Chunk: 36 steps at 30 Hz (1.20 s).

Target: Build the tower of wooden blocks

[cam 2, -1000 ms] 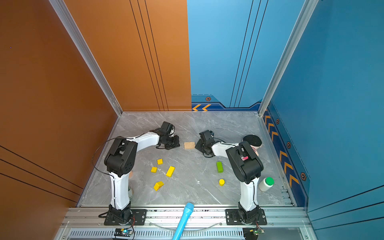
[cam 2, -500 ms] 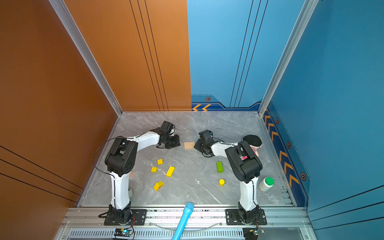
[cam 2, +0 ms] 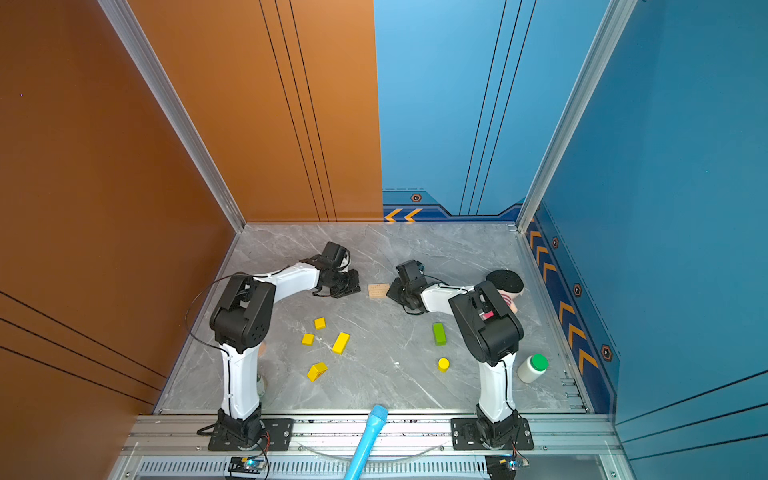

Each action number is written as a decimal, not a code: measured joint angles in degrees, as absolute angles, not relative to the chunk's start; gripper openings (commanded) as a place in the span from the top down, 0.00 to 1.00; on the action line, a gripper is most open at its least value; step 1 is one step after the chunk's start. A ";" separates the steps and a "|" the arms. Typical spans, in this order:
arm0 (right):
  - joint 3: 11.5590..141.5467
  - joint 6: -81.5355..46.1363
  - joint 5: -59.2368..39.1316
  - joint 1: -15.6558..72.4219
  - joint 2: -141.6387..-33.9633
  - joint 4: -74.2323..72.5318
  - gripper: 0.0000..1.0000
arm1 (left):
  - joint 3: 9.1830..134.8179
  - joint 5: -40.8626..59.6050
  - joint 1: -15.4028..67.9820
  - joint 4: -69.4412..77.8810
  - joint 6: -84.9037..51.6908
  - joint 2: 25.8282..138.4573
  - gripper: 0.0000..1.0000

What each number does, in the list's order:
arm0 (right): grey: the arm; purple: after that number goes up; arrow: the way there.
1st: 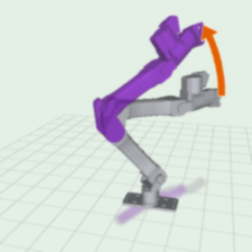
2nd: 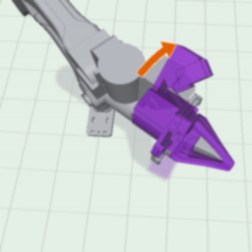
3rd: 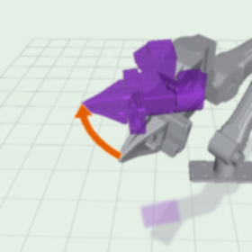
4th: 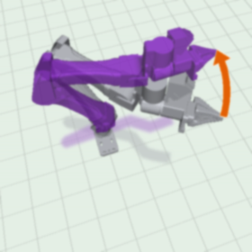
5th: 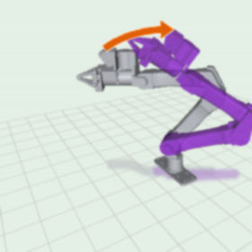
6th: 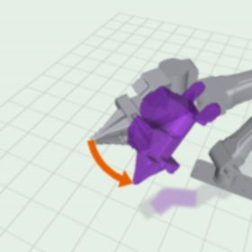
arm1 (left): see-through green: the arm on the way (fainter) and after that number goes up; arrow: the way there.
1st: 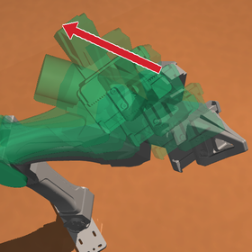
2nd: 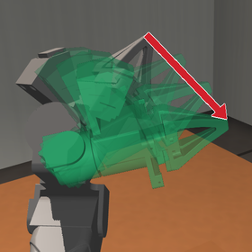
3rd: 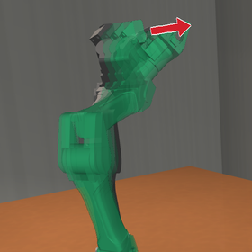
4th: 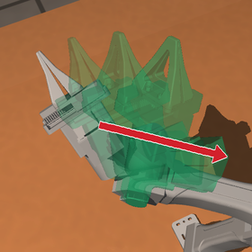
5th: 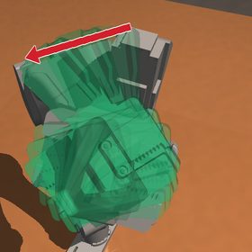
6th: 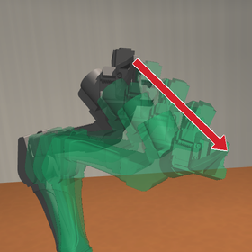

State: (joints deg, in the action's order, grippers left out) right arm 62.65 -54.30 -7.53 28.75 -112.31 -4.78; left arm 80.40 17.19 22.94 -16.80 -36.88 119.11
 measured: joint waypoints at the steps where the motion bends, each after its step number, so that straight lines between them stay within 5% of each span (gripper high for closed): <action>1: 62.65 -54.33 -7.53 28.82 -112.36 -4.80 1.00 | 80.40 17.21 22.94 -16.80 -36.88 119.11 1.00; 36: 63.31 -54.54 -7.73 29.30 -113.06 -5.26 1.00 | 80.40 17.19 22.98 -16.82 -36.88 119.11 1.00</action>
State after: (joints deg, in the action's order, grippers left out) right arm 63.31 -54.54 -7.73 29.30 -113.06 -5.26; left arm 80.40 17.19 22.98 -16.82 -36.88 119.11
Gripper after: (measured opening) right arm 0.047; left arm 0.044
